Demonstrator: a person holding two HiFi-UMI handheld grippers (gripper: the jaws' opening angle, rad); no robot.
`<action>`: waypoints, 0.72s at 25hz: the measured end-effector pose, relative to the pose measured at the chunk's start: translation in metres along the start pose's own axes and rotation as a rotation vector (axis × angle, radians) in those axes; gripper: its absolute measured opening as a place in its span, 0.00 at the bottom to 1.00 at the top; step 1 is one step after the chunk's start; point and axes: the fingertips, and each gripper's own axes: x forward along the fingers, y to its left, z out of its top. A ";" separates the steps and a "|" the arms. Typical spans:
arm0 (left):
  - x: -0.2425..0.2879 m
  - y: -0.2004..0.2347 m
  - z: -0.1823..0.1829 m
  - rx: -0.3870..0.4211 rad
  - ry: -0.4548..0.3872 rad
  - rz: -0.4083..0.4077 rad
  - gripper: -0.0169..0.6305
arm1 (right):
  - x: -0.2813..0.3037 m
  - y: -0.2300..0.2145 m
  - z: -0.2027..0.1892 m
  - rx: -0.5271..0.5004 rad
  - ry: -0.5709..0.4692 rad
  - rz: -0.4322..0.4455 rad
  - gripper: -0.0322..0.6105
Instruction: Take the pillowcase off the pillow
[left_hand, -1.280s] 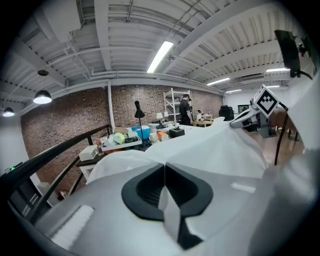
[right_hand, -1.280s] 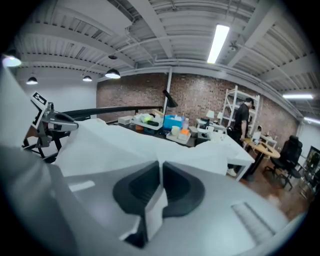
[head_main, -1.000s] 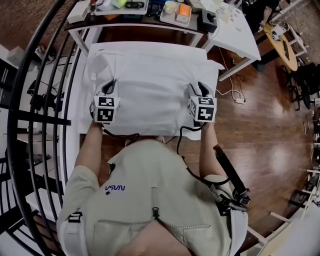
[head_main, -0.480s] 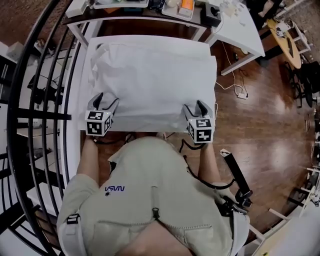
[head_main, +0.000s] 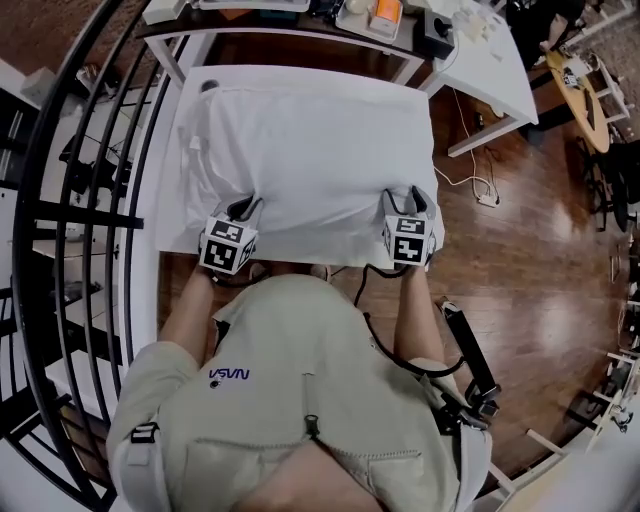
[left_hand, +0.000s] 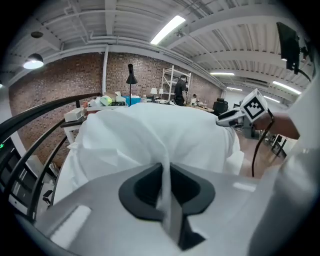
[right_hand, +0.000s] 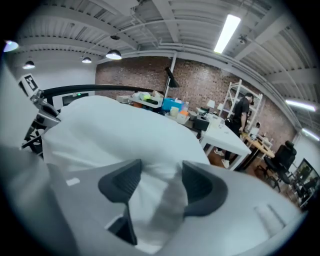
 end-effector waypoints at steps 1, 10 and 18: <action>0.000 -0.003 -0.001 -0.002 -0.004 0.002 0.09 | 0.003 -0.002 0.002 -0.003 -0.002 0.003 0.46; -0.027 0.011 0.011 -0.023 -0.046 0.153 0.13 | 0.003 -0.008 0.002 0.030 -0.056 0.074 0.46; -0.068 0.037 0.007 -0.153 -0.114 0.375 0.15 | -0.020 -0.008 0.042 0.020 -0.190 0.120 0.36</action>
